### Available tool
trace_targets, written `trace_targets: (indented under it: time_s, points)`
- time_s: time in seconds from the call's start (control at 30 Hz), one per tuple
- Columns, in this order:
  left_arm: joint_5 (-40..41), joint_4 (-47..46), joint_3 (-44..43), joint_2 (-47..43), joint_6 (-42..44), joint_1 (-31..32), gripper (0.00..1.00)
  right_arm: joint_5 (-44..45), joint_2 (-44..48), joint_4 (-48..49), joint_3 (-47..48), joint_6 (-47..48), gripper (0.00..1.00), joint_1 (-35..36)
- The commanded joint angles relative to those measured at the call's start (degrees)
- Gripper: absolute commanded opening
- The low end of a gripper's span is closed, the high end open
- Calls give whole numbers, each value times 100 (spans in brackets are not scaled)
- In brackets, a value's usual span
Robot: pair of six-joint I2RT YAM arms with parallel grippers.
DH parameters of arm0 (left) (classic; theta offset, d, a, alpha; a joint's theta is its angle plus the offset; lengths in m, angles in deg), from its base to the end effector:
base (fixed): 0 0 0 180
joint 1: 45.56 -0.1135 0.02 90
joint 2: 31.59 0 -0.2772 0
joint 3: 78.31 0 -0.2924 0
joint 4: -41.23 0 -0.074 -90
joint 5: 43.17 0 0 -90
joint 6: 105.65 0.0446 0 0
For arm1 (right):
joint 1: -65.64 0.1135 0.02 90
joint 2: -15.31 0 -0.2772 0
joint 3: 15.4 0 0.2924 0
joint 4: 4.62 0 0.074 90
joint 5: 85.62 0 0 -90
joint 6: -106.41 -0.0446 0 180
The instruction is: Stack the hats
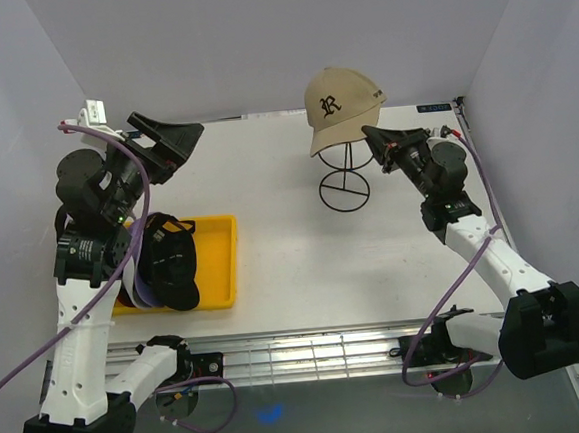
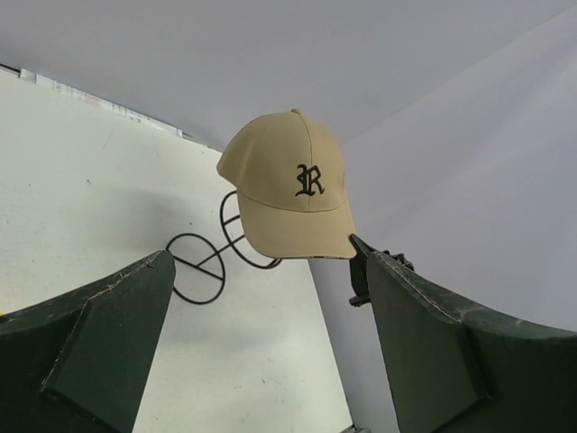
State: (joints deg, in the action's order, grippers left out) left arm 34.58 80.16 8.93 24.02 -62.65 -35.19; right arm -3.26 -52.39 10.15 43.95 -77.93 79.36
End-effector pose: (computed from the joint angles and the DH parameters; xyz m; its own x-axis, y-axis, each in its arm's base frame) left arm 0.2088 -0.0478 0.5152 -0.3021 -0.6713 -0.6768 0.2399 0.6336 -0.7355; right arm 0.3110 0.0820 0.3407 -0.3706 0.9268 0.0604 -0.0808 -0.0969 0.9920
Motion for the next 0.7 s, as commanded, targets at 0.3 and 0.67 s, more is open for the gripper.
trace_targets:
  time_s: [0.3,0.67]
  points:
    - [-137,-108,165,-33,7,35,97,-466,477,1618,-1261,-840,8,-343]
    - [-137,-134,314,-33,7,35,96,-942,108,2955,-2104,-1481,8,-484]
